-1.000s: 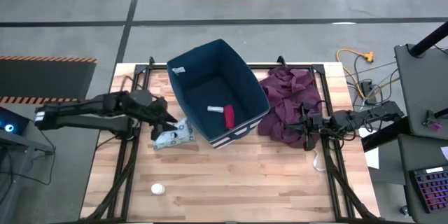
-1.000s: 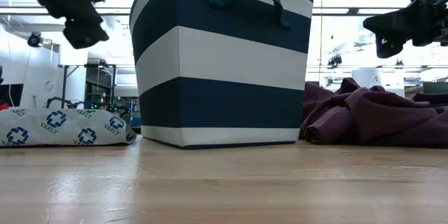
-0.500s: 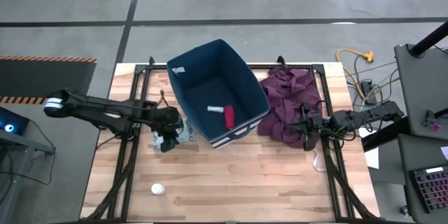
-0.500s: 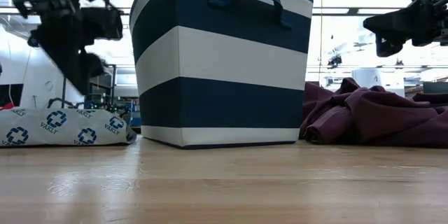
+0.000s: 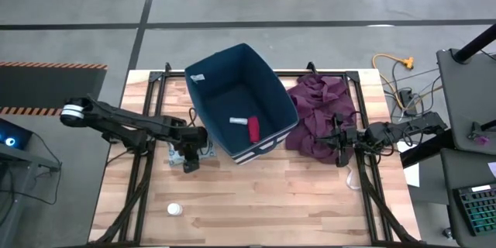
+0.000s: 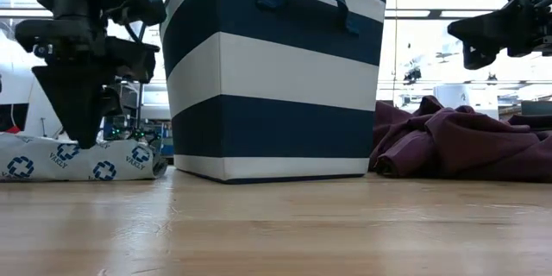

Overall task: Pick & place medical supplies in basket/bin
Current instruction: Put the white napkin into the laundry bin

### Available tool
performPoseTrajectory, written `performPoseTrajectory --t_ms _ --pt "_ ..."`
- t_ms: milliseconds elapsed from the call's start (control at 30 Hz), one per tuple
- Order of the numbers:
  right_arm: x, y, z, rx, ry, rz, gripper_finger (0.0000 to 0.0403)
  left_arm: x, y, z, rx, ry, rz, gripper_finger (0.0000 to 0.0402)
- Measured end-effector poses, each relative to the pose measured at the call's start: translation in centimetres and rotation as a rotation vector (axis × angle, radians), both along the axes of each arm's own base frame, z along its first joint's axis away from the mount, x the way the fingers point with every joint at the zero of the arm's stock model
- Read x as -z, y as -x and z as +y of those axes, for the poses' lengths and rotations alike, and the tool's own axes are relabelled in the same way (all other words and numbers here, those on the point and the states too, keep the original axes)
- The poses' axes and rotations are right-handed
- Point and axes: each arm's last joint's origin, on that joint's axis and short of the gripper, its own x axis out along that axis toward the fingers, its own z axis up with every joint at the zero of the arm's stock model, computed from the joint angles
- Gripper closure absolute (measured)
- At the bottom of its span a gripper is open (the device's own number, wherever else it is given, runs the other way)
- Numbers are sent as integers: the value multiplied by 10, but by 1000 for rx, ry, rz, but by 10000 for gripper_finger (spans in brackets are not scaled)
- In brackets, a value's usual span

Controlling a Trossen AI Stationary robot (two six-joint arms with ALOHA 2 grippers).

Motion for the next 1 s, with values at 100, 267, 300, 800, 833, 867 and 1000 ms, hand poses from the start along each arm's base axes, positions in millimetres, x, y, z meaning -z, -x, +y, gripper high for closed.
performPoseTrajectory --t_ms 100,267,300,800,833,867,1000 --pt "0 0 0 0 -1 0 394 -5 -2 -2 -15 18 -8 241" --pt "0 0 0 0 -1 0 394 -29 -3 -6 22 -28 -59 241" --pt "0 0 0 0 -1 0 394 -31 -1 -6 19 -55 -37 241" --pt "0 0 0 -1 -16 1 394 -2 11 -3 0 -150 18 241" --pt "0 0 0 -1 -16 1 394 0 11 -3 -1 -149 -1 241" --pt "0 0 0 -1 -16 1 394 2 9 -3 3 -148 -27 241" --pt "0 0 0 -1 -16 1 394 9 7 -3 12 -150 -91 240"
